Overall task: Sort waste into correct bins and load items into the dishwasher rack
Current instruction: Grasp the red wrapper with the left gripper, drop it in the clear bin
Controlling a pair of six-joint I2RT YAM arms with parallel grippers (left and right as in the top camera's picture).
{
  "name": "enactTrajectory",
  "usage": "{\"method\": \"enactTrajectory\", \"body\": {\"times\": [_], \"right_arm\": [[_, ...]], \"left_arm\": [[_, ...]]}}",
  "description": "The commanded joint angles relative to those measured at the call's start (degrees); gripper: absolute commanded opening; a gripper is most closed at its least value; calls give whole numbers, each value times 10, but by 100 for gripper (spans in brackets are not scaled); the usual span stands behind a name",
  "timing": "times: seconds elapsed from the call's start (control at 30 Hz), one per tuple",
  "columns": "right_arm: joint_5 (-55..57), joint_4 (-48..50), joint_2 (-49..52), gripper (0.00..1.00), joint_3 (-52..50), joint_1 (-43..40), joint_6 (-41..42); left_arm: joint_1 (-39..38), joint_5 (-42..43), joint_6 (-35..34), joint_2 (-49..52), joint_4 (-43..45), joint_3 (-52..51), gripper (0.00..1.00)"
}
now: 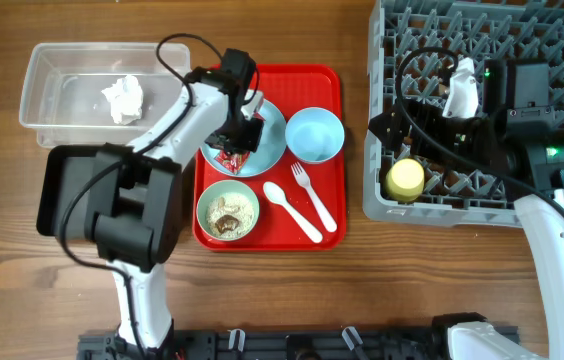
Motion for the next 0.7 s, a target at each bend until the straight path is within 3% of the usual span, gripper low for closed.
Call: {"method": "enactTrajectory", "body": {"times": [0.0,0.1,0.23,0.27,0.33,0.53,0.67], "right_arm": [[-9,-1,-7,100,11,2,7],[-9,-1,-7,100,11,2,6],[-9,-1,-7,100,11,2,6],[-9,-1,-7,100,11,2,6],[-9,-1,-7,100,11,2,6],[-9,-1,-7,100,11,2,6],[-9,-1,-7,100,11,2,6]], "left_arm": [[10,10,-43,-98,1,35,4],[10,10,-36,-123,1,35,5],[12,8,-9,-99,2,21,56],[12,8,-7,-88,5,13,65],[12,8,-7,-61,12,1,75],[11,10,-6,8,28,-1,77],[11,11,-6,24,32,-1,65]]}}
